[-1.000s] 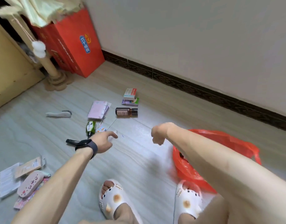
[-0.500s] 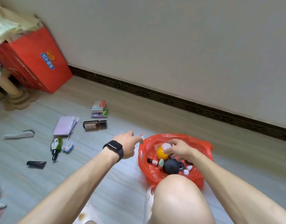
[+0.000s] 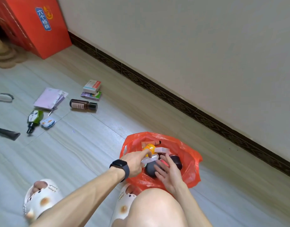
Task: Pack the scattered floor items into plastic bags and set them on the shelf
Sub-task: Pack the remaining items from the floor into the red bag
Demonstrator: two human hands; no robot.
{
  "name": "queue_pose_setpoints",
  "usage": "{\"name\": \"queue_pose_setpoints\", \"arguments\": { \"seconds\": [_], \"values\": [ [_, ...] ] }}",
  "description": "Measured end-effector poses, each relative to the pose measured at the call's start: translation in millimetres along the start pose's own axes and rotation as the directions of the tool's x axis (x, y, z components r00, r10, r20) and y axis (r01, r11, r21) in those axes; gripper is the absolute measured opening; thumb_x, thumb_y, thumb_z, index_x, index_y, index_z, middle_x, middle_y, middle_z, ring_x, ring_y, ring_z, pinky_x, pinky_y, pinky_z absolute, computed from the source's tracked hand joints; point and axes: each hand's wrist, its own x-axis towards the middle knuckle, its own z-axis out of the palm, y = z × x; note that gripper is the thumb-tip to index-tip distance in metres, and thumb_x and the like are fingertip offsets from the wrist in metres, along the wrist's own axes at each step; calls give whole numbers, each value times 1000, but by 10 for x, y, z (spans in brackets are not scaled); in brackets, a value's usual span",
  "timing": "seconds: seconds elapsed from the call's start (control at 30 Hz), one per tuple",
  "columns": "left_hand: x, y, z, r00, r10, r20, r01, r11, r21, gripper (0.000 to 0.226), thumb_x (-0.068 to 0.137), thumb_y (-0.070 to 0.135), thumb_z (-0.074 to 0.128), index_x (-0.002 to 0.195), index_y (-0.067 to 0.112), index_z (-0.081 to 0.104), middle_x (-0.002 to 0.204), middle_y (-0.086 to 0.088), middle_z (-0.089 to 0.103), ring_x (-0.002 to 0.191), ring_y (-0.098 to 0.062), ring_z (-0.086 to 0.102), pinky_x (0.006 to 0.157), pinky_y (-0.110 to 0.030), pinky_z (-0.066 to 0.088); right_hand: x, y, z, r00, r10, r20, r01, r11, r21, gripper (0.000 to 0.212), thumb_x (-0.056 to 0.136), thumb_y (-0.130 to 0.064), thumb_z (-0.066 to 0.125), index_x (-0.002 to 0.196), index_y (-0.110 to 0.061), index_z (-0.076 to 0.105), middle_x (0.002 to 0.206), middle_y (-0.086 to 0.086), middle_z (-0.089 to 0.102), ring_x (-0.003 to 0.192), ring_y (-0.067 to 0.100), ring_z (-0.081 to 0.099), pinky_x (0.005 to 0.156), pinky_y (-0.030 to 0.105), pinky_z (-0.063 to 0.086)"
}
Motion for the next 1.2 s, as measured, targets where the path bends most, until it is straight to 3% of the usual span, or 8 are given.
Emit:
{"name": "queue_pose_setpoints", "arguments": {
  "seconds": [0.2,0.4,0.53,0.6,0.73,0.87,1.0,1.2],
  "values": [
    [100,142,267,994,1,107,-7,999,53,26,92,23,54,114,25,40,92,-6,60,84,-32,57,63,-36,41,55,221,-129,992,-121,15,119,933,-338,26,96,-23,63,113,-3,67,78,7,67,61,15,58,55,26,46],
    [164,-149,459,979,133,-154,-64,920,387,37,79,38,62,113,25,57,143,-4,44,130,-28,42,101,-44,35,164,289,-198,984,-173,-45,116,806,-581,38,103,-37,46,81,-9,61,60,2,55,48,13,43,48,26,34],
    [251,-514,314,983,-2,-185,105,828,550,50,83,42,60,130,28,52,163,-9,-6,150,-32,0,113,-63,5,296,73,27,949,-312,-52,181,672,-718,35,100,-41,43,87,-16,63,67,1,62,60,17,54,62,33,42],
    [273,-661,228,983,-90,-160,168,791,588,54,91,43,50,142,29,40,160,-8,-24,148,-31,-15,112,-64,-6,375,-24,220,942,-335,-17,172,527,-833,26,97,-40,45,100,-21,63,87,4,71,85,24,65,77,35,48],
    [229,-765,142,982,-153,-112,189,733,654,65,93,35,44,153,26,21,159,-5,-26,148,-28,-17,112,-63,-11,517,-150,680,929,-370,-20,121,352,-928,28,95,-35,48,111,-18,63,96,7,71,111,31,60,81,32,39],
    [227,-757,127,986,-149,-79,161,689,706,69,91,30,43,154,19,19,160,-4,-23,148,-24,-18,114,-63,-10,716,-151,937,934,-339,-110,27,375,-927,31,95,-32,45,116,-15,61,108,12,71,111,32,62,86,32,42],
    [219,-775,173,988,-148,-38,126,647,752,73,91,35,40,156,16,12,160,-6,-23,148,-24,-19,112,-64,-11,754,40,914,960,-281,-16,84,343,-936,35,94,-48,41,117,-27,58,80,-3,76,92,28,70,91,35,50],
    [110,-742,128,986,-167,1,112,663,740,69,96,35,37,156,17,8,161,-4,-20,148,-22,-17,114,-62,-9,547,84,696,937,-319,140,210,196,-958,35,94,-30,47,125,-29,63,123,3,69,116,27,60,95,33,46]
  ]
}}
